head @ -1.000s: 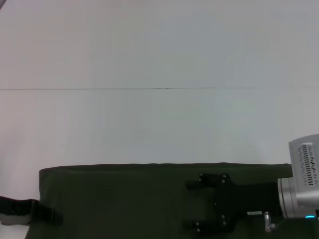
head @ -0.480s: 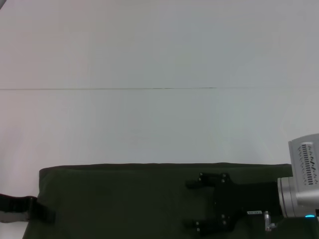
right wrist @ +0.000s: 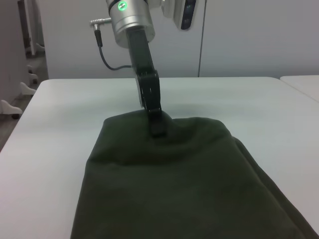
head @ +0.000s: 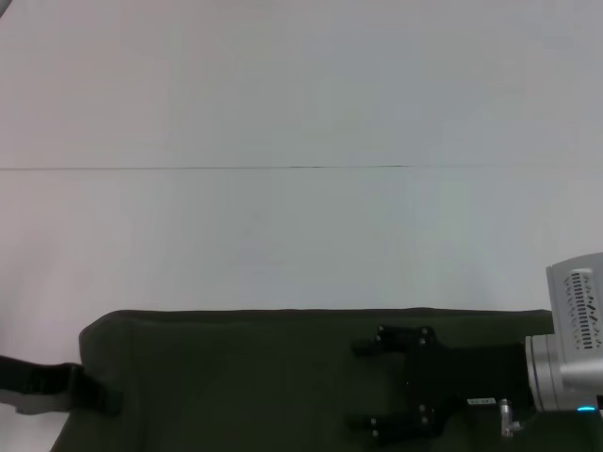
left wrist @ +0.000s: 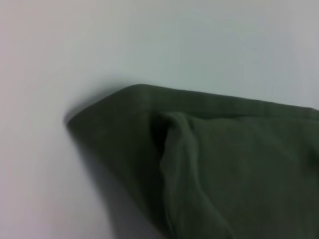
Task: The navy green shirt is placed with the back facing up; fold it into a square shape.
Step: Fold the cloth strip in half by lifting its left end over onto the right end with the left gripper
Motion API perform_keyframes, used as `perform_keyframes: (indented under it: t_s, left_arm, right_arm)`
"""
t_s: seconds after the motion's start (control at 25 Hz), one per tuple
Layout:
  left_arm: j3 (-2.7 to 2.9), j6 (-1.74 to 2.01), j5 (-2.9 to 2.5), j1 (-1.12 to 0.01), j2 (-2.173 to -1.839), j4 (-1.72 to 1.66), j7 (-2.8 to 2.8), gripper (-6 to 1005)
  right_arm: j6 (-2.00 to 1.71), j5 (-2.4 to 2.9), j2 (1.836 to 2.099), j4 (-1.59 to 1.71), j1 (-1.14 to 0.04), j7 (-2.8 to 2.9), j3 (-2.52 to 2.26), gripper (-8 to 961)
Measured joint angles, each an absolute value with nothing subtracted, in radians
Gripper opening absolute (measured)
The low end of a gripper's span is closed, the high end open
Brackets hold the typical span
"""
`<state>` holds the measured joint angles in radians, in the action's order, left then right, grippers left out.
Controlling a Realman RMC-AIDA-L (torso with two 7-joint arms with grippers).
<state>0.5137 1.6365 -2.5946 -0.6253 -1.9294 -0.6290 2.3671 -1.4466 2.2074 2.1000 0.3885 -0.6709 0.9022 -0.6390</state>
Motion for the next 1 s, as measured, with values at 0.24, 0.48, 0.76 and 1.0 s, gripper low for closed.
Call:
perform_keyframes:
  t_s: [0.24, 0.48, 0.76, 1.0]
  left_arm:
    - [0.513, 1.701, -2.513, -0.629, -1.944, -0.665, 2.363, 43]
    - [0.513, 1.722, -2.493, -0.63, -1.953, -0.679, 2.368, 44]
    - [0.51, 1.784, -2.446, -0.632, -1.936, -0.678, 2.369, 43]
    - [0.505, 1.791, -2.449, -0.62, -1.894, -0.677, 2.395, 44]
  right_arm:
    - [-1.446, 2.207, 2.1, 0.387, -0.67, 0.9, -0.637, 906]
    - [-1.449, 2.179, 2.099, 0.389, -0.661, 0.9, -0.636, 906]
    - [-1.488, 2.135, 2.093, 0.4, -0.634, 0.897, -0.642, 903]
    - [-1.489, 2.134, 2.095, 0.4, -0.633, 0.896, -0.644, 899]
